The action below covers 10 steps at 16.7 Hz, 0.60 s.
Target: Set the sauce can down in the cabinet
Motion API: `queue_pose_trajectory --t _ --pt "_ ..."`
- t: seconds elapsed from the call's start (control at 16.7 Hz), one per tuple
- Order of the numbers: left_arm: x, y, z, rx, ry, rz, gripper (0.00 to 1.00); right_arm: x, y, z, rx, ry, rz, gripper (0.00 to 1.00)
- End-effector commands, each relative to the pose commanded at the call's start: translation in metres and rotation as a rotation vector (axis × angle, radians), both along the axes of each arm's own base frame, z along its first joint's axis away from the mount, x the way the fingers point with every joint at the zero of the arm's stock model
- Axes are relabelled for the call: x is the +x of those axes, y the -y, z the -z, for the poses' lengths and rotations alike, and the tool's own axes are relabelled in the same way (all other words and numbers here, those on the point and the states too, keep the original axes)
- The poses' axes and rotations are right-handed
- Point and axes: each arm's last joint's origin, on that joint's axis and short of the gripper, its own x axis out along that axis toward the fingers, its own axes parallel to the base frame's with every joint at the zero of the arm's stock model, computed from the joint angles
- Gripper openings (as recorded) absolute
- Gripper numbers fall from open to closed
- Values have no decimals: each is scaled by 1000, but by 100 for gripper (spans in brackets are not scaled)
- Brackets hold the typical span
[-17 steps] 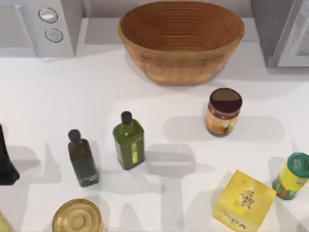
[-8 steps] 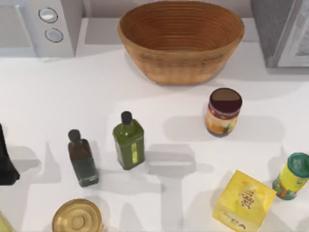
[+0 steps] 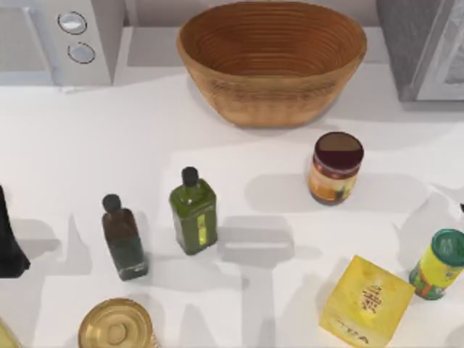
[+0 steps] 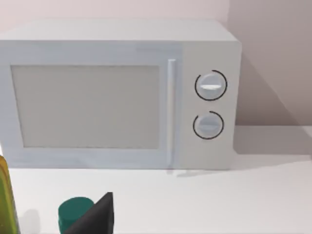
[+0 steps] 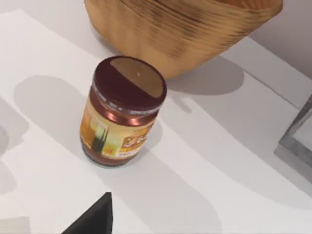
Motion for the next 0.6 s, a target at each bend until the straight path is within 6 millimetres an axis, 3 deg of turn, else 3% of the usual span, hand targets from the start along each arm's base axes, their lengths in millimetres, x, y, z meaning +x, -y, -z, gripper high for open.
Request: queue_pose_trajectory --t 0.3,0.6 --pt "0 0 0 0 0 0 100 31 -1 -22 -82 -23 -229 100" --pt "0 0 0 0 0 0 100 68 -1 -24 -92 -70 -440 100"
